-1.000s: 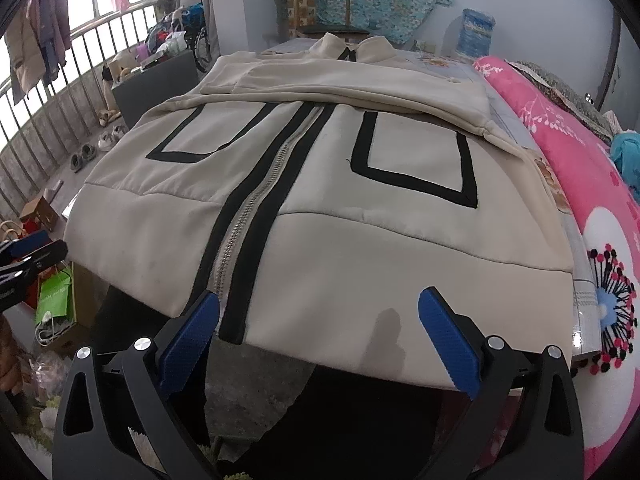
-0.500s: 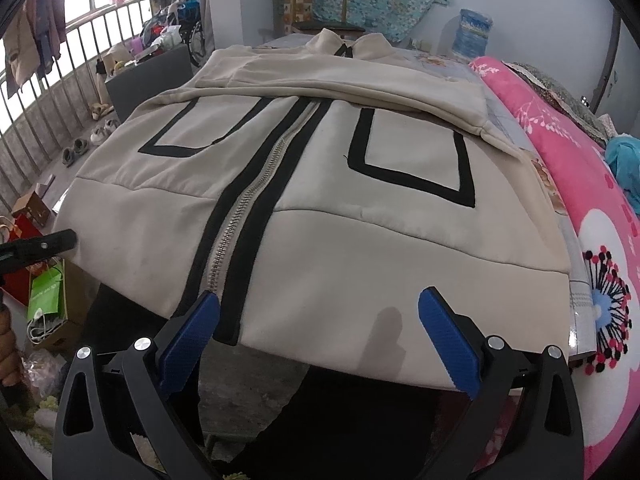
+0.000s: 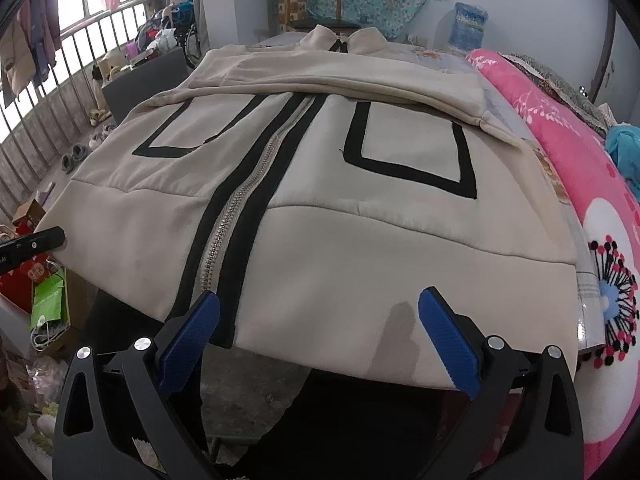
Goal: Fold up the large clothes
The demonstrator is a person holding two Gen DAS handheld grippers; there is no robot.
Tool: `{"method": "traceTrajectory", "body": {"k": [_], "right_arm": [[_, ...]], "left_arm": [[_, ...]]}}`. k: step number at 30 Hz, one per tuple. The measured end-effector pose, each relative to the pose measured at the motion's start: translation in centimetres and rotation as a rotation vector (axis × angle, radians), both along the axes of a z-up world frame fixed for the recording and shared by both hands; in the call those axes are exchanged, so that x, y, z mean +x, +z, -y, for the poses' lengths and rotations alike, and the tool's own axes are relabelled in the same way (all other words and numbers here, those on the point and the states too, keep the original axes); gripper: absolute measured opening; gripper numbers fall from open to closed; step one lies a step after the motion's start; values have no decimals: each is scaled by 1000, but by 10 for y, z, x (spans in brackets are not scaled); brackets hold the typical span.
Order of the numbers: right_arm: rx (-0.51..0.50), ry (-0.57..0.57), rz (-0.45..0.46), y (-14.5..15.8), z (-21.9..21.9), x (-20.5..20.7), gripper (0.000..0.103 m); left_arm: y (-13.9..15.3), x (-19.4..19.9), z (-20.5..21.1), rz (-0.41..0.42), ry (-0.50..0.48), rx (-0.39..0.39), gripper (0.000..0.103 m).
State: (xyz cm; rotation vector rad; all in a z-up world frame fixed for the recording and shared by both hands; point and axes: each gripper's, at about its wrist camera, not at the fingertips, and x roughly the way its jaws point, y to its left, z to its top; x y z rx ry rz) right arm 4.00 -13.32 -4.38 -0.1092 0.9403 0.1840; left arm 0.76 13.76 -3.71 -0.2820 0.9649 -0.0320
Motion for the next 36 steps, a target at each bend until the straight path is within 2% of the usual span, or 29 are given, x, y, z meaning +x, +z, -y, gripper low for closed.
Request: {"method": "traceTrajectory", "body": {"k": [4, 5, 9, 14, 31, 36], "right_arm": [[16, -1, -5, -2, 4, 1, 97], [17, 0, -6, -2, 4, 1, 97], [23, -4, -6, -4, 5, 2, 97], [13, -2, 6, -6, 5, 2, 97], [-4, 7, 19, -8, 3, 1, 97], [-2, 5, 19, -8, 3, 1, 97]], "left_arm": [[-3, 5, -4, -28, 36, -4, 20], [-2, 6, -4, -27, 41, 5, 17], [9, 3, 7, -3, 26, 95, 14], [15, 7, 18, 7, 2, 146, 14], [-1, 22, 19, -85, 26, 167, 14], [-3, 21, 18, -88, 33, 159, 14]]}}
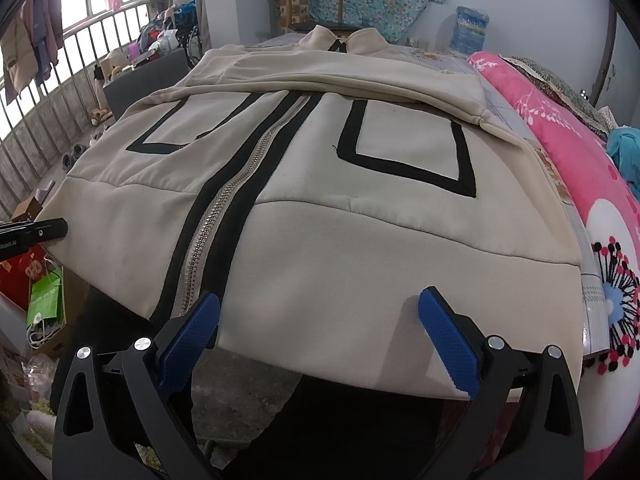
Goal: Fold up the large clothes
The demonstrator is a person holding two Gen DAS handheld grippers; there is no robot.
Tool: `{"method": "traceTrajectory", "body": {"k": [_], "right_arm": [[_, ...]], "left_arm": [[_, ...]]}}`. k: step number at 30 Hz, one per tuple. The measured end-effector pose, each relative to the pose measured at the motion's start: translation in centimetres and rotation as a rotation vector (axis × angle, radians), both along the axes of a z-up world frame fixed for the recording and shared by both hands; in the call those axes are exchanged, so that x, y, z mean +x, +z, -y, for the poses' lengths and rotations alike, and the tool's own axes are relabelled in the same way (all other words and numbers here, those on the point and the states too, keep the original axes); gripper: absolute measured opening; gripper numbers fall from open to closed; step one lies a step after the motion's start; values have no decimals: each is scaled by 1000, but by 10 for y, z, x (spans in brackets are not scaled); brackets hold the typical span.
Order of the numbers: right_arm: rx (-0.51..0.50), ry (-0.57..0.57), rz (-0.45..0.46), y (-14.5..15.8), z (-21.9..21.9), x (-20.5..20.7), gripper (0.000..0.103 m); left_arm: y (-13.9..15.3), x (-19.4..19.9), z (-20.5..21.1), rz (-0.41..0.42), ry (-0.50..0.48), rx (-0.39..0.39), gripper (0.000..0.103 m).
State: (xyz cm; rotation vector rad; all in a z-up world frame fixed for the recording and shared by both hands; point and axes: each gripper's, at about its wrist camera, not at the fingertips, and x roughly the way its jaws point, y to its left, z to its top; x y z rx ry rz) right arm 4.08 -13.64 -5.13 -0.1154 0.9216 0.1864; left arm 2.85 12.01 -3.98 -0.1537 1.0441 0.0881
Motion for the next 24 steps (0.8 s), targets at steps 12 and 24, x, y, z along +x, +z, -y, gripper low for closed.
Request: {"method": "traceTrajectory", "body": {"k": [12, 24], "right_arm": [[-6, -2, 0, 0, 0, 0, 97], [-10, -3, 1, -1, 0, 0, 97]], "left_arm": [[0, 1, 1, 0, -2, 5, 14], [0, 1, 3, 1, -10, 24, 14]]}}
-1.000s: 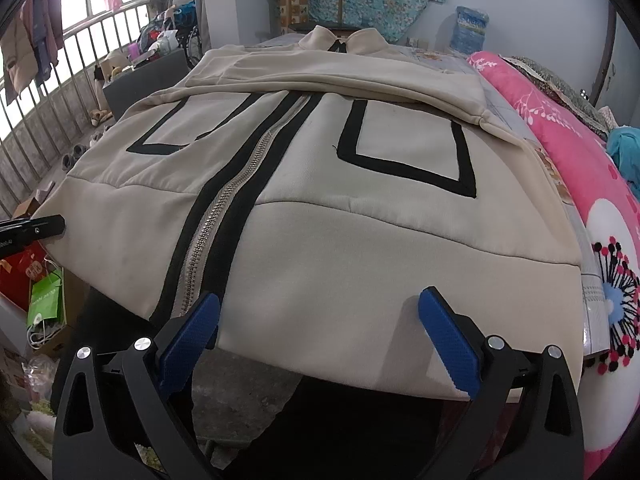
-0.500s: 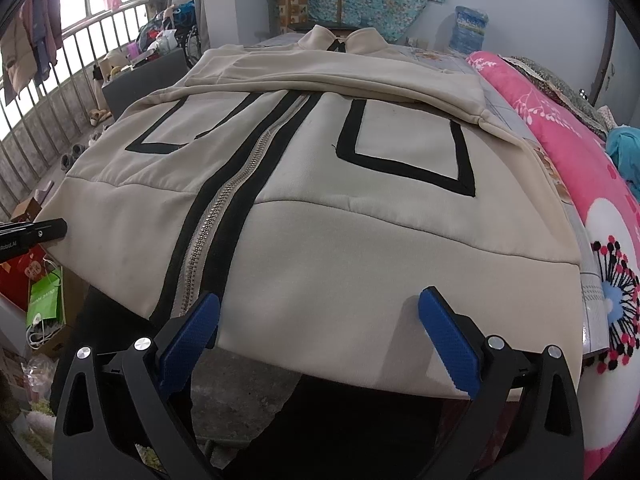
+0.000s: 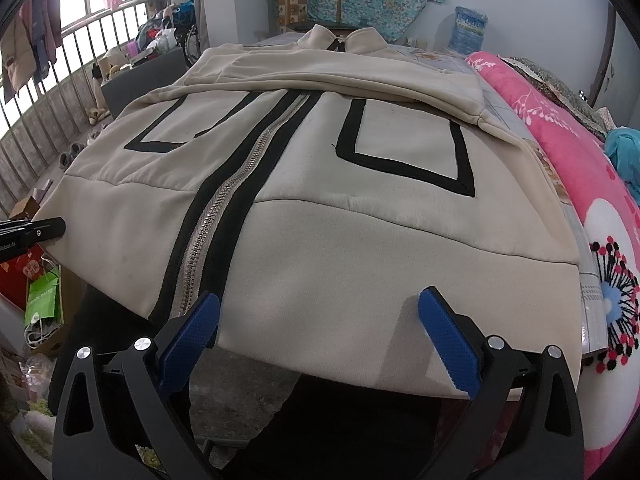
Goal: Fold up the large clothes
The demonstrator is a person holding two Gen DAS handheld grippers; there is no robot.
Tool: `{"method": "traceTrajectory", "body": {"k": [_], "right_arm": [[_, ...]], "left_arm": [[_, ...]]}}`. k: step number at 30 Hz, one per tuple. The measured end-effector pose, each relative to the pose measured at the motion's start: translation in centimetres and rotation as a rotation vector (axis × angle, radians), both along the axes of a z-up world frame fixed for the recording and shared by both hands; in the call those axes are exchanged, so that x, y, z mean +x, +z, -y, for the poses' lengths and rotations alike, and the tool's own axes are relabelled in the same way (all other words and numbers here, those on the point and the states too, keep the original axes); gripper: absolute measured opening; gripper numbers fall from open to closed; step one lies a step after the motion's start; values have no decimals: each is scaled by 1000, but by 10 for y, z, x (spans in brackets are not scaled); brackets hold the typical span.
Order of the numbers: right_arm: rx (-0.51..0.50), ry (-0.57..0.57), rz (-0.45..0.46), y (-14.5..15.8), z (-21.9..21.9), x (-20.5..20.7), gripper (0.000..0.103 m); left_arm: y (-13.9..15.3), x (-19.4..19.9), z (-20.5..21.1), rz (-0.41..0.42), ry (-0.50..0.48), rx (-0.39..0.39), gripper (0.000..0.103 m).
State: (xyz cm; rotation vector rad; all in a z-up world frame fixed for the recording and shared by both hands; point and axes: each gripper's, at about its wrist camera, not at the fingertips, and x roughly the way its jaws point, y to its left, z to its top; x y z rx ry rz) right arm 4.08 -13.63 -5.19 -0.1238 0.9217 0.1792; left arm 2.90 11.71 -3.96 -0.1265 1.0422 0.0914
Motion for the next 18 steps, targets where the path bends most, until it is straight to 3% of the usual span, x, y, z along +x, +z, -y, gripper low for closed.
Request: {"method": "traceTrajectory", "body": {"k": [18], "right_arm": [[-5, -2, 3, 0, -1, -1, 97]], "left_arm": [[0, 0, 3, 2, -8, 17, 14]]}}
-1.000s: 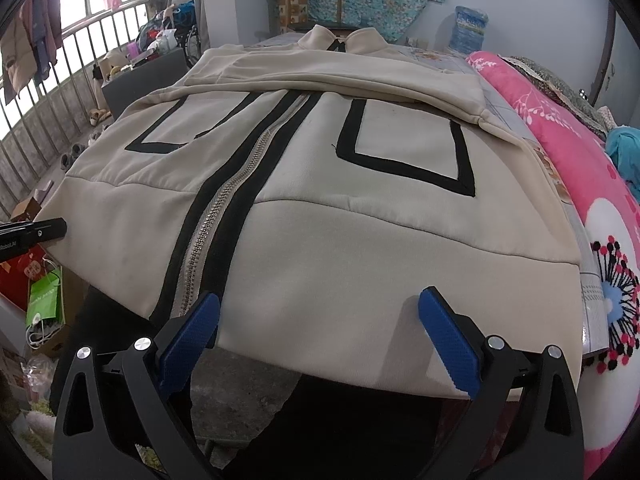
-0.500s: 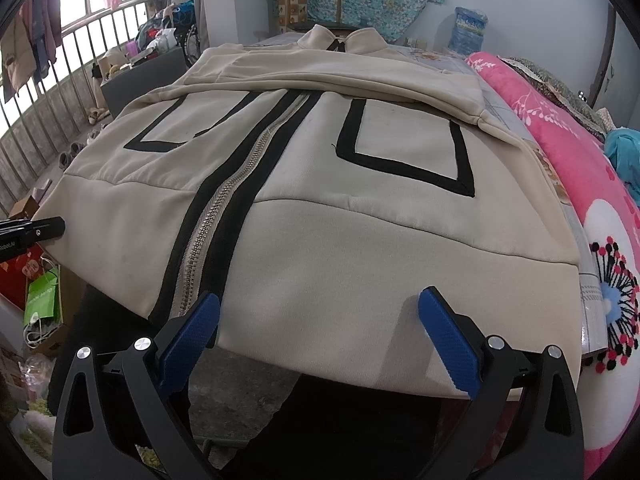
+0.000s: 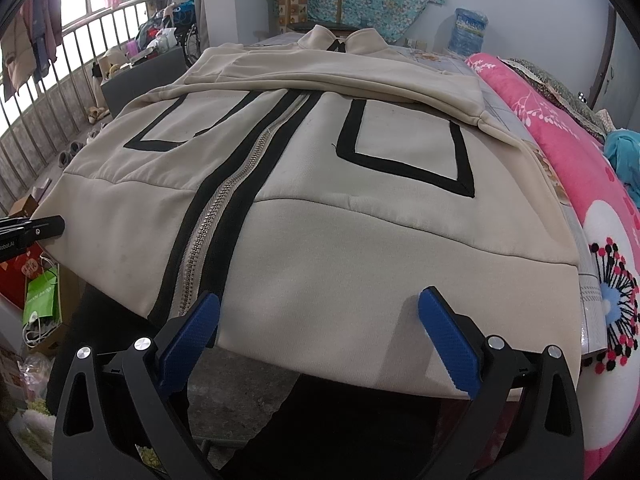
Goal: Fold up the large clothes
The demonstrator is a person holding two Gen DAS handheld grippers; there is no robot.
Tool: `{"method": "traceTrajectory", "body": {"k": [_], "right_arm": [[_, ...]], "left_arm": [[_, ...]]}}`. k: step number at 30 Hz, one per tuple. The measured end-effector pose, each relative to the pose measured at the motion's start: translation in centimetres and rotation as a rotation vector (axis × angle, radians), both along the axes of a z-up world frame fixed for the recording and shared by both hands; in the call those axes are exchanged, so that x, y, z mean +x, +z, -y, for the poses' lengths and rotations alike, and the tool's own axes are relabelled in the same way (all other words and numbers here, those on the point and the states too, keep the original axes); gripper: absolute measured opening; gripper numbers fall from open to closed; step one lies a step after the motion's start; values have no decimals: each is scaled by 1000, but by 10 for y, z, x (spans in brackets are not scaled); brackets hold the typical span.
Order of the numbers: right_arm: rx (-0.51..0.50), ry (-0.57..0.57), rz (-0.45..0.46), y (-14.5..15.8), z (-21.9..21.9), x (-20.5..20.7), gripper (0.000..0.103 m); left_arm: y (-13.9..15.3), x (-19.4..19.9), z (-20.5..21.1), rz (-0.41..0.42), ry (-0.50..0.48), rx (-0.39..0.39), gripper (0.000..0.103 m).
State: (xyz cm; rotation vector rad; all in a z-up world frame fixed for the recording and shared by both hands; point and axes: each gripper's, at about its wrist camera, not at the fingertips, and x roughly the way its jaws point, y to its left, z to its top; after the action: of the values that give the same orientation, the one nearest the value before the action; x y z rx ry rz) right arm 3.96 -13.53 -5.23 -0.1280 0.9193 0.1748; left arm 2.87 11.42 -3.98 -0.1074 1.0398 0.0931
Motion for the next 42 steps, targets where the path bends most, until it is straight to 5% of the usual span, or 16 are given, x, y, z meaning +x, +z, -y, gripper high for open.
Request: {"method": "traceTrajectory", "body": {"k": [28, 42], "right_arm": [[43, -25, -18, 5, 9, -3, 97], [139, -224, -69, 14, 101, -45, 97]], "left_arm": [[2, -4, 3, 30, -33, 34, 14], [3, -5, -1, 45, -40, 12, 14]]}}
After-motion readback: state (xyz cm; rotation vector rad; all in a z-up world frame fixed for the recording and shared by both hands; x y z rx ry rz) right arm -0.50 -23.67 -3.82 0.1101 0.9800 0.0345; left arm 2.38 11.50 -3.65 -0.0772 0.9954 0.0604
